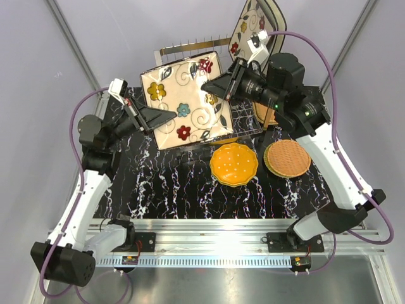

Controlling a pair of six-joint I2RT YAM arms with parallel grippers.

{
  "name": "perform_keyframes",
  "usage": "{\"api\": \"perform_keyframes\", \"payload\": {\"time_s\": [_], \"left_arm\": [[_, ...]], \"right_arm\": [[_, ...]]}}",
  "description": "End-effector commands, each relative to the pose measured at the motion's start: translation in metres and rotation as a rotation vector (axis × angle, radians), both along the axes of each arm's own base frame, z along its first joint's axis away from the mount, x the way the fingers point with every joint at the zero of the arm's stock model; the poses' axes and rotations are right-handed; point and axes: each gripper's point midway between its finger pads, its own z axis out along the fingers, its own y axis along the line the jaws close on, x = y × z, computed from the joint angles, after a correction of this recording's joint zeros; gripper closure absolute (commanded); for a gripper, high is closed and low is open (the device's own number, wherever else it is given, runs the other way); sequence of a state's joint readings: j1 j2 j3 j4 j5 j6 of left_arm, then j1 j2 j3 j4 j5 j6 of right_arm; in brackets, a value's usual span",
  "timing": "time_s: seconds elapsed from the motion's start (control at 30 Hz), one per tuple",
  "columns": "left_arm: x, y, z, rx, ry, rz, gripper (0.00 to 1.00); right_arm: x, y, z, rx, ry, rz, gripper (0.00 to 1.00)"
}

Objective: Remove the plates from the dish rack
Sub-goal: Pass the plate from the right arm to the left

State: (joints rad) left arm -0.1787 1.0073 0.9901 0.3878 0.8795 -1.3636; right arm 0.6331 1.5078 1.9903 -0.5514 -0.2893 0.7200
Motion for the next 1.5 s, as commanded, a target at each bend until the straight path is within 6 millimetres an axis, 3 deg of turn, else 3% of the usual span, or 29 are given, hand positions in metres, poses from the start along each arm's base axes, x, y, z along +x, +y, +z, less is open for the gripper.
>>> {"api": "perform_keyframes", "payload": {"time_s": [0.0, 0.1, 0.2, 0.23, 0.37, 0.47, 0.67, 1.0, 1.2, 1.47], "left_arm": [[-0.033, 0.004, 0.029, -0.043, -0.154, -0.019, 1.00], [-0.037, 0.008, 0.026, -0.066, -0.155, 0.001, 1.00], [-0.041, 0.016, 0.025, -0.106, -0.156, 0.032, 1.00], [-0.043, 0.019, 0.024, -0.125, -0.160, 0.039, 1.00], [-0.047, 0.030, 0.028, -0.162, -0.178, 0.083, 1.00], [-0.050, 0.035, 0.032, -0.170, -0.193, 0.104, 1.00], [-0.053, 0.045, 0.036, -0.189, -0.214, 0.147, 1.00], [-0.052, 0.063, 0.058, -0.189, -0.296, 0.239, 1.00], [-0.038, 0.076, 0.064, -0.182, -0.306, 0.305, 1.00], [-0.021, 0.097, 0.083, -0.207, -0.353, 0.405, 1.00]], "right_arm": [[-0.031, -0.019, 0.098, 0.230, -0.282, 0.004, 1.00], [-0.030, -0.020, 0.090, 0.205, -0.304, -0.001, 1.00], [-0.038, -0.021, 0.088, 0.198, -0.345, 0.021, 0.76], [-0.039, -0.020, 0.087, 0.199, -0.357, 0.030, 0.58], [-0.042, -0.018, 0.077, 0.173, -0.380, 0.058, 0.23], [-0.044, -0.018, 0.074, 0.161, -0.409, 0.066, 0.12], [-0.049, -0.021, 0.064, 0.109, -0.489, 0.077, 0.00], [-0.074, -0.039, 0.034, -0.100, -0.769, 0.129, 0.00], [-0.073, -0.059, 0.021, -0.169, -0.788, 0.069, 0.00], [-0.053, -0.077, -0.020, -0.274, -0.741, 0.019, 0.00]]}}
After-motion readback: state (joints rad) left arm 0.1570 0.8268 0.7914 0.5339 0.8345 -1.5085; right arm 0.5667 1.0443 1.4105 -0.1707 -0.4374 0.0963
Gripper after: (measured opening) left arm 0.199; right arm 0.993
